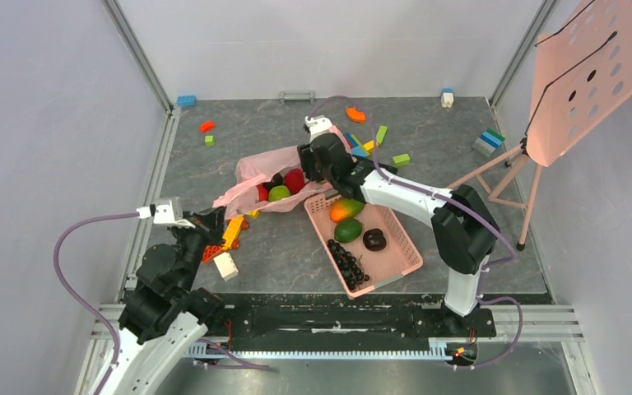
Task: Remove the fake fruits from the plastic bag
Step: Adjust the plastic bag at the center of the board.
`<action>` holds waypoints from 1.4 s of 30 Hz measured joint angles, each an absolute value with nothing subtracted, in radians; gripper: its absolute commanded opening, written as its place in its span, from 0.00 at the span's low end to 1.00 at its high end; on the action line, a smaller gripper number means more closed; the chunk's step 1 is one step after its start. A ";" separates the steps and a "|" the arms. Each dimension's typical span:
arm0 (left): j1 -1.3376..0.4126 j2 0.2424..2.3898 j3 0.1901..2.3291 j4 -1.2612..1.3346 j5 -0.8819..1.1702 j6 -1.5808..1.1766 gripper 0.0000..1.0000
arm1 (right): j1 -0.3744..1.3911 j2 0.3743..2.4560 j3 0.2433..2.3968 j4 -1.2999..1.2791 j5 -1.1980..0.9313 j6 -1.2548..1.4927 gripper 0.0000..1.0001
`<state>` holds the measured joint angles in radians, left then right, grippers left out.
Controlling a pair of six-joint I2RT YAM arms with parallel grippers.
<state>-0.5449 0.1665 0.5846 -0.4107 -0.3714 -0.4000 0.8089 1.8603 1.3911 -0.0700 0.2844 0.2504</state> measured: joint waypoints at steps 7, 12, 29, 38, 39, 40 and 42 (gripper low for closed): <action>-0.545 0.158 0.591 -0.453 -0.402 -0.400 0.02 | 0.715 1.857 1.389 -0.043 0.217 0.221 0.70; -0.545 0.151 0.595 -0.467 -0.413 -0.400 0.02 | 0.705 1.816 1.325 0.008 0.105 0.181 0.54; -0.545 0.230 0.596 -0.431 -0.352 -0.401 0.02 | 0.949 1.649 0.962 0.245 -0.027 -0.033 0.42; -0.545 0.207 0.596 -0.433 -0.311 -0.400 0.02 | 1.004 1.617 0.840 0.327 -0.033 -0.047 0.45; -0.545 0.199 0.596 -0.437 -0.307 -0.400 0.02 | 1.004 1.614 0.837 0.332 -0.032 -0.048 0.47; -0.545 0.190 0.596 -0.441 -0.304 -0.400 0.02 | 1.004 1.612 0.836 0.337 -0.029 -0.049 0.50; -0.545 0.172 0.596 -0.451 -0.303 -0.400 0.02 | 1.004 1.606 0.838 0.347 -0.012 -0.050 0.55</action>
